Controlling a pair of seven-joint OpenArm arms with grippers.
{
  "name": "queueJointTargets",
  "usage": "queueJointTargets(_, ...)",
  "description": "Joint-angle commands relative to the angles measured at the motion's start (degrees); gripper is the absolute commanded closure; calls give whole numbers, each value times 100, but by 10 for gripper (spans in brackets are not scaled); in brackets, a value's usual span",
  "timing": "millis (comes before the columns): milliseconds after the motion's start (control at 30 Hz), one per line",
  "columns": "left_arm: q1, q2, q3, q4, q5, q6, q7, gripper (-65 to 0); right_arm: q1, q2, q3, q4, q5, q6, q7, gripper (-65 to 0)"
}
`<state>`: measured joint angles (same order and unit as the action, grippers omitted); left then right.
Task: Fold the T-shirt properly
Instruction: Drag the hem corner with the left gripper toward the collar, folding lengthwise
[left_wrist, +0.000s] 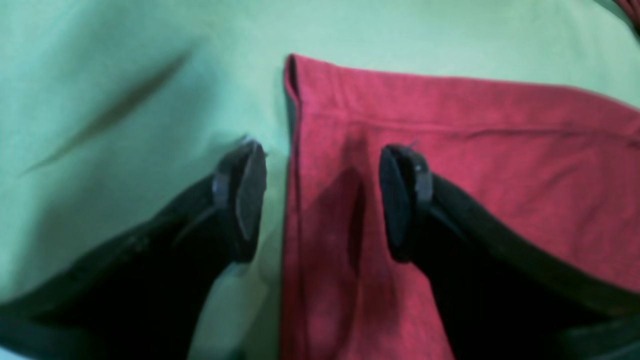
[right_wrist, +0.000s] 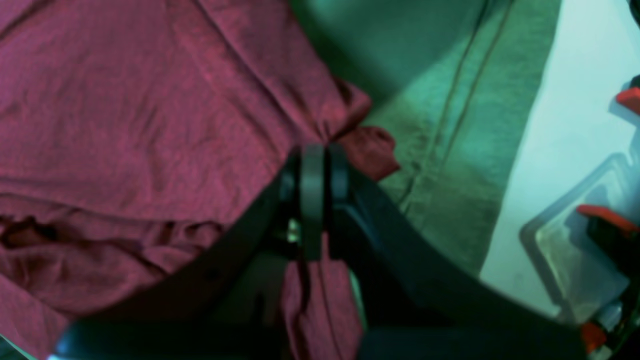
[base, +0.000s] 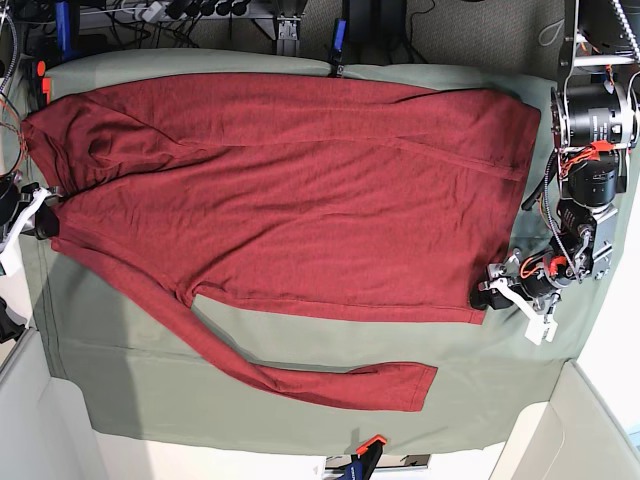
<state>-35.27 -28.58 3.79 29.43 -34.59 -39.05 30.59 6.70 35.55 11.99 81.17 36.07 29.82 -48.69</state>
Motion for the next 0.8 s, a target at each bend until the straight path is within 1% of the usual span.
queueJointTargets(0,-153,-74,-11,42,-157,-95,133,-386,118,142,63,85,81,20,111,0)
queueJointTargets(100,-155,-22,-11,44,-472,-95,470,-385,120,142,63,85,83,20,111,0)
queueJointTargets(167,-155,59,-11,52,-483,-95,616,-385,120,140,63,85,85,20,114,0)
queueJointTargets(333,-153,160,-11,61,-485,-95,627,-383,120,142,63,85,96,20,111,0)
queueJointTargets(367,-153,160,-11,61,-487,-95,643,-361,118,142,63,85,103,20,111,0)
queueJointTargets(400,-155,155,-11,61,-487,-95,658,-317,120,142,63,85,101,22,109,0)
queueJointTargets(500,-155,157,-11,63,-540,-95,844,-122,118,142,63,85,101,20,109,0)
queueJointTargets(533,-155,157,-11,63,-595,-95,916,-74,118,142,63,85,101,20,109,0)
queueJointTargets(600,-155,140,-11,151,-678,-95,1038,-4,120,142,63,85,101,20,114,0)
queueJointTargets(667,-155,94,-11,341,-772,-95,1207,0,120,142,63,85,103,20,116,0)
queueJointTargets(767,-153,-48,-11,859,-1121,-95,1655,0,120,142,63,85,101,22,129,0)
